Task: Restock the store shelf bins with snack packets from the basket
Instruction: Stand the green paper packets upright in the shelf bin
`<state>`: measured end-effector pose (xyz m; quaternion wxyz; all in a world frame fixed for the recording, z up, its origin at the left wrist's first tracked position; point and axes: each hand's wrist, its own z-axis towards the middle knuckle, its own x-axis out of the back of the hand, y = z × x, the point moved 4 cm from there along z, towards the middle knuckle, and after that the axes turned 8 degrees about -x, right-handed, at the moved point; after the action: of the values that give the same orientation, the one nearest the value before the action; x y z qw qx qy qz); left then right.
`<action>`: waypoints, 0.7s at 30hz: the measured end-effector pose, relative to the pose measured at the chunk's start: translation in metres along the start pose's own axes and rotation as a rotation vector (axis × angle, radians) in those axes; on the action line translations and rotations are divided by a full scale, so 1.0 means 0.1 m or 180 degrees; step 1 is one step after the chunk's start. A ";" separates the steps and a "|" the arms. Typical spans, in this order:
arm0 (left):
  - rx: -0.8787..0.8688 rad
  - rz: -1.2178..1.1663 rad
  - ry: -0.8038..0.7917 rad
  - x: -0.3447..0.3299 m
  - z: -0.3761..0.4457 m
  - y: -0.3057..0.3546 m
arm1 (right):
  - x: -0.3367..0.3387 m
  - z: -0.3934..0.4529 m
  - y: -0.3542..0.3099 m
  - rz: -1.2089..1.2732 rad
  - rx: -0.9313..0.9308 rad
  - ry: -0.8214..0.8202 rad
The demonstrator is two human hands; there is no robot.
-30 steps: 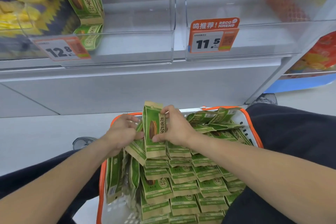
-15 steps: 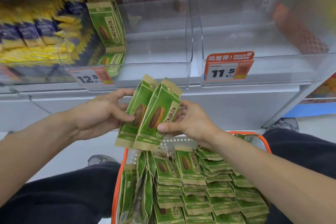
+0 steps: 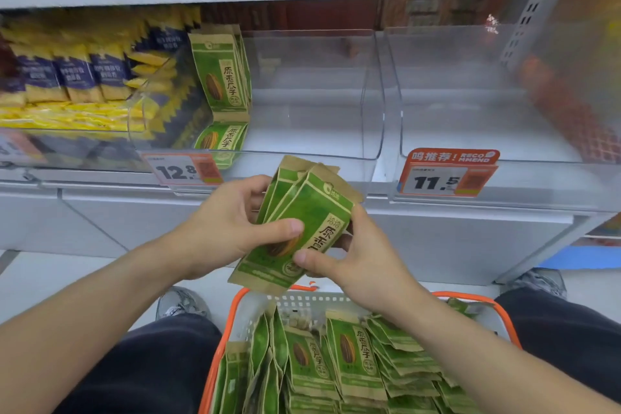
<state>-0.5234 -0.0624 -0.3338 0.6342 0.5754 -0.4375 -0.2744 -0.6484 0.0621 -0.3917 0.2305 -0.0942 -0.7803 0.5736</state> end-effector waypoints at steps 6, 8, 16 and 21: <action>-0.0267 -0.0850 -0.0384 0.12 -0.04 0.04 | 0.08 -0.09 -0.31 -0.0059 0.0398 -0.0258; -0.0427 -0.0944 -0.0422 0.17 -0.04 0.08 | 0.08 -0.08 -0.40 0.0065 0.0456 -0.0335; -0.1001 -0.0575 0.0262 0.40 -0.02 0.23 | 0.02 0.05 -0.84 0.0059 0.0750 -0.0114; -0.1471 -0.0088 0.1292 0.62 0.05 0.40 | -0.01 0.24 -1.25 0.0044 0.0961 0.0224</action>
<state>-0.5053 -0.1099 -0.2803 0.8189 0.4649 -0.2201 -0.2546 -0.6443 0.0007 -0.2802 0.2653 -0.0839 -0.6760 0.6823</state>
